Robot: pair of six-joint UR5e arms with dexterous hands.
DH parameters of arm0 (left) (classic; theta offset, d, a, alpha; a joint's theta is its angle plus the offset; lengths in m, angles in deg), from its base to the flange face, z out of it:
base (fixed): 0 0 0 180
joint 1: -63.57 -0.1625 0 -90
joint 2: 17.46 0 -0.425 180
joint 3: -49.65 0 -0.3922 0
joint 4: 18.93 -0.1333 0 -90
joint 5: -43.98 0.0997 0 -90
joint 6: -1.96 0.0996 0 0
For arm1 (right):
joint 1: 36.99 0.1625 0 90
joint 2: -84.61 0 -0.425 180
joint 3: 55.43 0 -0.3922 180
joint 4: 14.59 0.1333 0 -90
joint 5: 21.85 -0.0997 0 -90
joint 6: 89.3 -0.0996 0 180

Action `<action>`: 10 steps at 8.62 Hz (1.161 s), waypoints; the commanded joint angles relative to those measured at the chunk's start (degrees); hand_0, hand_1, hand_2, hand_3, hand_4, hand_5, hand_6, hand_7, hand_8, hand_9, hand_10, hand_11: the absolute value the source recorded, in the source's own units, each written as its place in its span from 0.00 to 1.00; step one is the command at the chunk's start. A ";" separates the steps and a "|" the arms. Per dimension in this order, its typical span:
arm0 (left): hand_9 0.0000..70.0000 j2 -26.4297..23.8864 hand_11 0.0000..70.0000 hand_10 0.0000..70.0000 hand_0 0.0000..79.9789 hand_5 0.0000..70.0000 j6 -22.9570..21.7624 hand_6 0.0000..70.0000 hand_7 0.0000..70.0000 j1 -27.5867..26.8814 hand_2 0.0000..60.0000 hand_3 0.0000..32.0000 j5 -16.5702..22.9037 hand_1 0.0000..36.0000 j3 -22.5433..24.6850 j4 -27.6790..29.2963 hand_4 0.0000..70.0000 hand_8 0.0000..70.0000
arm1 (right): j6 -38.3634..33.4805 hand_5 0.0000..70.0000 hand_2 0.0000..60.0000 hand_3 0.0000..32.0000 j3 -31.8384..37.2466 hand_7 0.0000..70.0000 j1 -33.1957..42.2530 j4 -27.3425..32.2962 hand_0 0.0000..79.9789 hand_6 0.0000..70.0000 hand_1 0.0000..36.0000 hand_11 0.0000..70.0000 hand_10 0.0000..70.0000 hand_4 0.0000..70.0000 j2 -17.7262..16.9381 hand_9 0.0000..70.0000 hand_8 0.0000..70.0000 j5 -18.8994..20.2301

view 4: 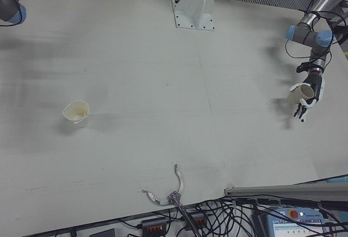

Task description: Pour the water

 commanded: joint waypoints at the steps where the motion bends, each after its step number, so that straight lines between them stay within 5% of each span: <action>1: 0.01 0.09 0.19 0.09 1.00 1.00 -0.12 0.17 0.17 0.02 1.00 0.00 -0.96 1.00 2.10 -1.52 0.44 0.03 | 3.42 0.11 0.52 0.00 2.58 0.15 -6.51 3.46 0.69 0.16 0.81 0.00 0.00 0.00 1.96 0.01 0.02 -0.34; 3: 0.01 0.44 0.19 0.08 1.00 1.00 -1.17 0.16 0.16 0.02 1.00 0.00 -1.05 1.00 2.36 -1.69 0.42 0.03 | 4.56 0.11 0.44 0.00 2.06 0.02 -10.46 4.26 0.73 0.10 0.88 0.00 0.00 0.00 1.96 0.00 0.00 -0.69; 6: 0.01 0.79 0.19 0.08 1.00 1.00 -1.87 0.15 0.15 0.11 1.00 0.00 -1.05 1.00 2.46 -1.69 0.39 0.03 | 6.50 0.10 0.44 0.00 -0.40 0.22 -18.36 3.56 0.69 0.17 0.77 0.00 0.00 0.06 1.96 0.02 0.02 -6.55; 8: 0.01 0.97 0.19 0.08 1.00 1.00 -2.14 0.15 0.15 0.11 1.00 0.00 -1.05 1.00 2.37 -1.69 0.38 0.03 | 7.55 0.08 0.35 0.00 -0.58 0.24 -23.55 3.38 0.65 0.17 0.66 0.00 0.00 0.08 2.04 0.03 0.02 -12.53; 10: 0.01 1.93 0.19 0.08 1.00 1.00 -2.93 0.15 0.14 0.11 1.00 0.00 -1.05 1.00 2.28 -1.61 0.37 0.03 | 7.73 0.08 0.45 0.00 -2.86 0.25 -26.73 2.33 0.66 0.18 0.70 0.00 0.00 0.10 2.74 0.03 0.02 -16.41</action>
